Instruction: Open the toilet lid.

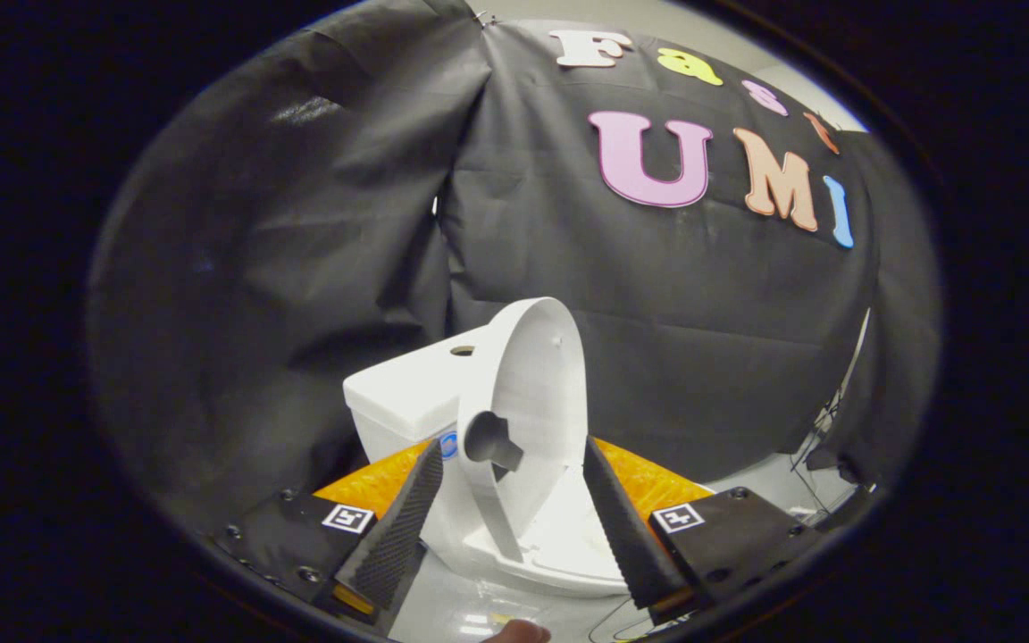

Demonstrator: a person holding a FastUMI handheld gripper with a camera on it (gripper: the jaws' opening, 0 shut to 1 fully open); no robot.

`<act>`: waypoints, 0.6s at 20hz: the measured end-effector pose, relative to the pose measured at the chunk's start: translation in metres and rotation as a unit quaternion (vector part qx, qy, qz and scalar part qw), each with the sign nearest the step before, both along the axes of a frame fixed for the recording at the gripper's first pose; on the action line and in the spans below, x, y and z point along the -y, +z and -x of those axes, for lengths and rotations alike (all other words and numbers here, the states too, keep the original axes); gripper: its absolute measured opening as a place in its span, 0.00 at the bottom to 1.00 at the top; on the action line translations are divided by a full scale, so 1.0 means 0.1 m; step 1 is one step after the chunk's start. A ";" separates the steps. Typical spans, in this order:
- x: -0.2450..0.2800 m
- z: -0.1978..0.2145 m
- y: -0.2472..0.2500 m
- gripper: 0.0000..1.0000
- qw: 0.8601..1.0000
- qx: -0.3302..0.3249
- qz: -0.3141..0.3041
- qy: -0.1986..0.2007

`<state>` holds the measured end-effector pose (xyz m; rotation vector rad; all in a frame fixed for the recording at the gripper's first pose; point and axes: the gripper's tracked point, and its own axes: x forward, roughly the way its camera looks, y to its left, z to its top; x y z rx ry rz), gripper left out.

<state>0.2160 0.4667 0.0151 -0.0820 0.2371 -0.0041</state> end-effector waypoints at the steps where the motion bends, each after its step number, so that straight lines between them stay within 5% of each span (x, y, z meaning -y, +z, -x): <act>1: 0.07 0.05 0.01 0.98 1.000 -0.001 0.002 -0.001; 12: 0.76 0.49 0.17 0.98 1.000 0.021 -0.004 -0.005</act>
